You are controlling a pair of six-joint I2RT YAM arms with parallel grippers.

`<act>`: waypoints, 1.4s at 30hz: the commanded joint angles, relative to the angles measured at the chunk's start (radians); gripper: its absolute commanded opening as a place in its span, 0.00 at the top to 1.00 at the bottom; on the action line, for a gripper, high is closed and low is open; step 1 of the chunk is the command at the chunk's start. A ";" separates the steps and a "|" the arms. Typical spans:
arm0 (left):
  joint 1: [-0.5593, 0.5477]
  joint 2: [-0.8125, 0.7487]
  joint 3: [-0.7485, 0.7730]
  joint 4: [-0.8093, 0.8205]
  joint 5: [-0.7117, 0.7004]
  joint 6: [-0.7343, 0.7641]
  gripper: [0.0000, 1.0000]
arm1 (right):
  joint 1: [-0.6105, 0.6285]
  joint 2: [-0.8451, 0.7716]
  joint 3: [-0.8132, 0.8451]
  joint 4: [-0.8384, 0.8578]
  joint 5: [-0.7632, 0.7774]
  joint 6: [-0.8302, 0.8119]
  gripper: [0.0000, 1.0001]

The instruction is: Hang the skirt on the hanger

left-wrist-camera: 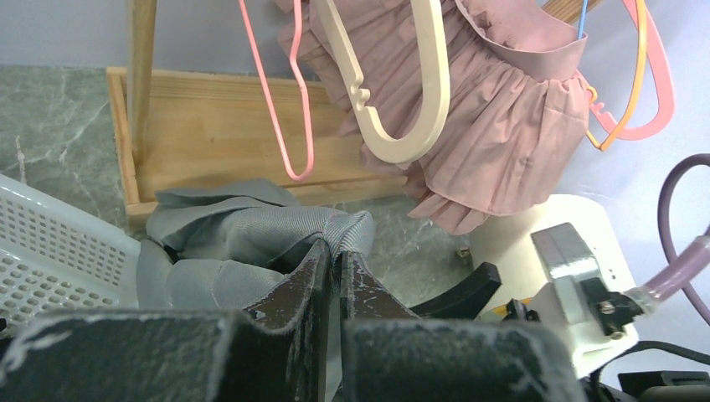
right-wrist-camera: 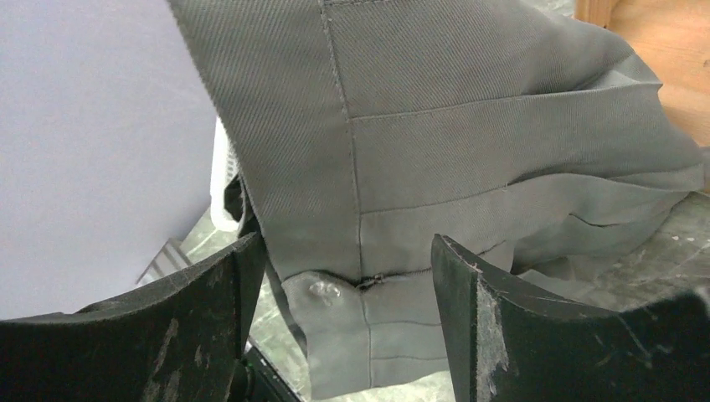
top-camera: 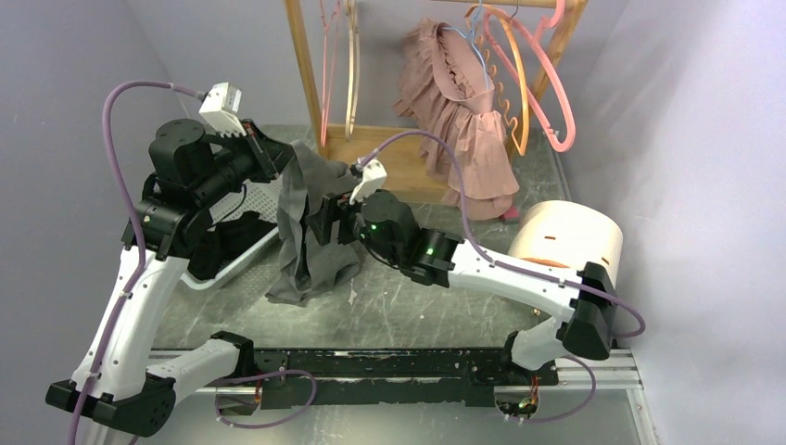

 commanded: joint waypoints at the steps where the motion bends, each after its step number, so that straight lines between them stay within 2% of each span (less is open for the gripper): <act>1: -0.008 -0.018 -0.010 0.021 0.007 0.002 0.93 | 0.008 0.054 0.077 0.002 0.077 0.010 0.26; 7: -0.007 -0.024 -0.025 0.015 -0.017 0.009 0.93 | 0.013 0.111 0.110 -0.066 0.167 0.046 0.31; 14: -0.008 -0.036 -0.042 -0.001 -0.045 0.023 0.93 | 0.012 0.112 0.086 -0.181 0.287 0.075 0.61; 19: -0.007 -0.045 -0.059 -0.017 -0.084 0.040 0.93 | 0.007 0.089 0.039 -0.200 0.258 0.058 0.70; 21: -0.007 -0.050 -0.082 -0.016 -0.103 0.041 0.93 | -0.012 0.091 0.026 -0.213 0.218 0.054 0.71; 25: -0.007 -0.057 -0.125 -0.011 -0.119 0.042 0.93 | -0.057 0.104 -0.003 -0.221 0.145 0.044 0.60; 28: -0.007 -0.054 -0.144 -0.020 -0.125 0.042 0.93 | -0.091 0.113 -0.024 -0.193 0.079 0.023 0.60; 29: -0.008 -0.052 -0.153 -0.021 -0.126 0.042 0.93 | -0.104 0.115 -0.030 -0.181 0.055 0.014 0.64; 33: -0.008 -0.055 -0.212 -0.001 -0.132 0.048 0.93 | -0.145 0.087 -0.046 -0.134 0.005 -0.017 0.90; 35: -0.007 -0.050 -0.246 -0.001 -0.153 0.055 0.89 | -0.177 0.061 -0.035 -0.163 0.007 -0.010 1.00; 38: -0.006 -0.021 -0.314 -0.012 -0.172 0.056 0.79 | -0.229 0.014 -0.021 -0.240 0.012 0.027 1.00; 42: -0.006 0.040 -0.414 0.005 -0.103 0.043 0.64 | -0.305 -0.024 -0.031 -0.346 0.050 0.091 1.00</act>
